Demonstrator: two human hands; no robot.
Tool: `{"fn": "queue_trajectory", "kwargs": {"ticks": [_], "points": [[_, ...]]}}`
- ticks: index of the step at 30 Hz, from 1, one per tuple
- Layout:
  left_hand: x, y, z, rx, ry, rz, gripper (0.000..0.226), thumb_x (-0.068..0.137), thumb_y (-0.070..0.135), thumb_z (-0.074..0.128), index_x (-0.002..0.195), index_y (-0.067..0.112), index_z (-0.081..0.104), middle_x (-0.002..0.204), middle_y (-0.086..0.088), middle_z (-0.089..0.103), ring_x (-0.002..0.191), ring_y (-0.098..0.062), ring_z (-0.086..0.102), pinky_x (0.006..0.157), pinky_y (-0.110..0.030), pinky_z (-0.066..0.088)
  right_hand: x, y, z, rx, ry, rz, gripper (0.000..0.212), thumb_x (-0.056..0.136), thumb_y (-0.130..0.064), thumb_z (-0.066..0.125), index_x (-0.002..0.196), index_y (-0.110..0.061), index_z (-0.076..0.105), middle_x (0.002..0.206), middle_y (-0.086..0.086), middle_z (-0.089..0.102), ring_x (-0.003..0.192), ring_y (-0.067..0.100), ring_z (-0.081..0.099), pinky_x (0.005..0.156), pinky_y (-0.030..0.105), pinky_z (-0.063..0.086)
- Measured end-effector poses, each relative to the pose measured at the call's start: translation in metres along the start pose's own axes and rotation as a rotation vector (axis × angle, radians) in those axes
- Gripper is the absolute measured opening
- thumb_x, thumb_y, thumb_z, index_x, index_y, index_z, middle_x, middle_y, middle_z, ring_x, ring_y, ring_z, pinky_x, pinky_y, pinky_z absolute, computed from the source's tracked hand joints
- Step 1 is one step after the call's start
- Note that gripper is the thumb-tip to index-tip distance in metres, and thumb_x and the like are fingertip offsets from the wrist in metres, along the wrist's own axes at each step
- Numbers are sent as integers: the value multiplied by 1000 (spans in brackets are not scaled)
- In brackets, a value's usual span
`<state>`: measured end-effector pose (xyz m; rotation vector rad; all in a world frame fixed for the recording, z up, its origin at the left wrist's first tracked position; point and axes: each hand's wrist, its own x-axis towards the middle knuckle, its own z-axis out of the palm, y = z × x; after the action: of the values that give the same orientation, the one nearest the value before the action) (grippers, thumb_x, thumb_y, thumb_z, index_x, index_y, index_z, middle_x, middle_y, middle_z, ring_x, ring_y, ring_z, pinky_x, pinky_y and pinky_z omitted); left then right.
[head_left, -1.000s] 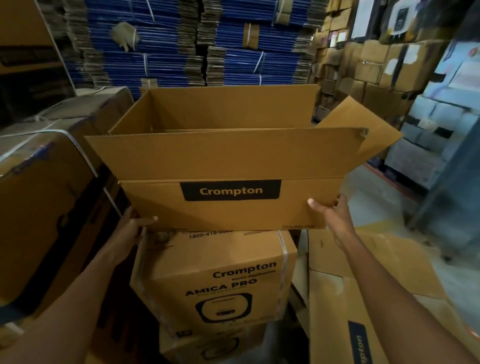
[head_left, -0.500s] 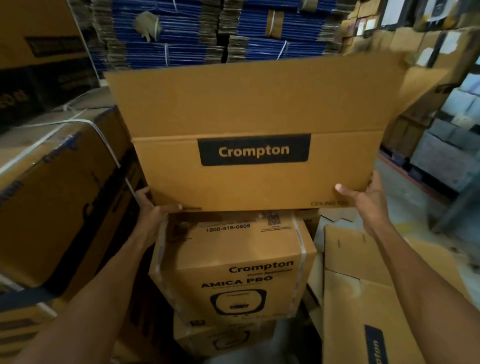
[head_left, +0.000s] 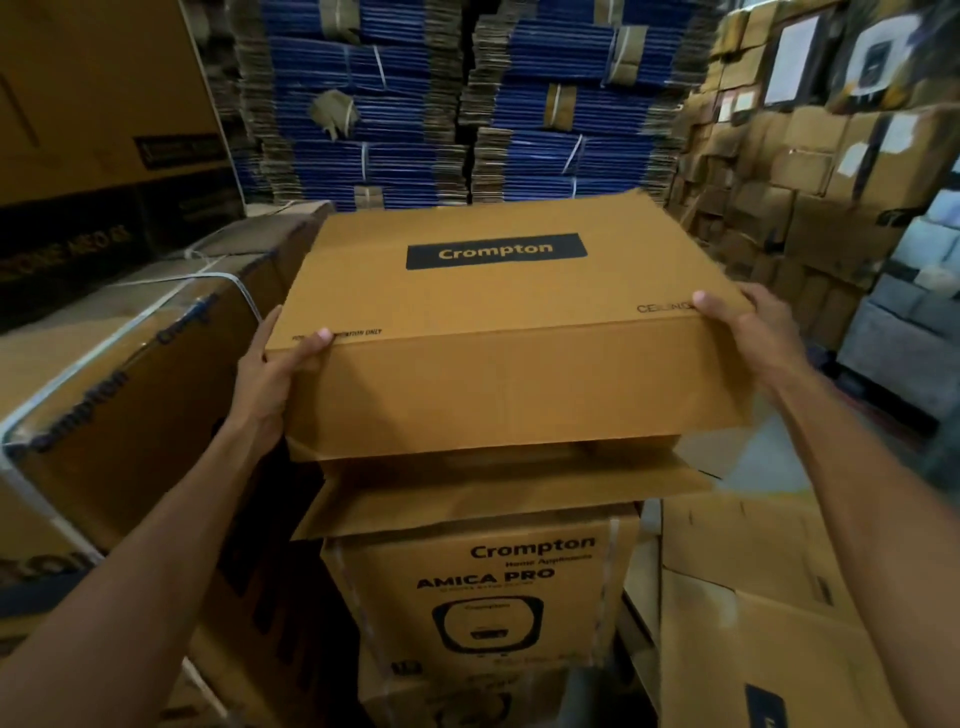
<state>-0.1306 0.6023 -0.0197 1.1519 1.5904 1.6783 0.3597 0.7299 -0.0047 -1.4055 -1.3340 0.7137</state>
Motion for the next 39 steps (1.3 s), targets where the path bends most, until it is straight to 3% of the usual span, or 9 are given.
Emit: {"fn": "queue_trajectory", "kwargs": {"ticks": [13,16,21,24,26,30,34,36,39], "points": [[-91,-77,-4,133,-55,-246,110,48,79,82,144,39,44,144,4,55,135,-25,50,115,-56,36,-73,59,22,218,-129,235,84,85,-70,61,151,-22,42,143,-2,52,125,22,51,110,45,39],[-77,-41,-1,230,29,-182,125,47,86,76,154,35,36,151,0,51,138,-28,48,116,-56,36,-56,35,17,112,22,119,103,67,-89,62,147,-27,45,142,3,57,126,30,56,108,54,43],[-44,54,-4,535,-25,-88,116,75,66,78,159,38,4,152,-11,49,129,-39,54,112,-52,41,-16,-62,-8,-91,15,-57,89,86,-57,72,153,-21,26,153,7,48,136,34,47,112,52,38],[-32,85,-5,706,-173,-240,113,72,74,73,158,36,10,138,-9,57,109,-32,64,96,-47,52,6,-77,-14,-125,-132,23,110,62,-78,77,151,-30,34,147,-1,53,133,31,52,107,55,42],[-36,91,-1,774,-242,-325,99,78,73,67,157,32,22,136,-10,56,105,-28,63,86,-42,53,4,-72,-5,-187,-225,94,96,73,-77,69,151,-28,40,147,1,51,133,33,50,106,52,40],[-38,87,17,1038,-189,-261,91,92,75,45,162,29,9,161,-18,34,138,-41,43,113,-51,35,-18,-60,11,-598,-134,168,91,93,-75,43,153,-8,36,152,21,44,133,43,46,109,54,40],[-26,77,20,1070,-181,-278,114,72,96,35,161,27,19,155,-21,42,136,-42,47,113,-55,40,-80,-82,24,-959,78,-225,90,93,-80,18,129,-6,56,112,18,67,104,37,63,98,51,46],[-21,74,19,1073,-178,-296,132,54,107,31,158,26,30,149,-19,50,129,-40,54,109,-54,45,-127,-98,34,-788,-198,-515,70,95,-76,30,131,-23,58,111,3,69,106,25,65,98,47,49],[-31,85,31,1117,-171,-279,105,83,90,34,158,17,30,153,-21,45,132,-41,50,111,-52,43,-163,-103,59,-810,-655,-728,58,94,-66,50,145,-36,46,134,-10,61,124,15,59,101,42,50]]}}
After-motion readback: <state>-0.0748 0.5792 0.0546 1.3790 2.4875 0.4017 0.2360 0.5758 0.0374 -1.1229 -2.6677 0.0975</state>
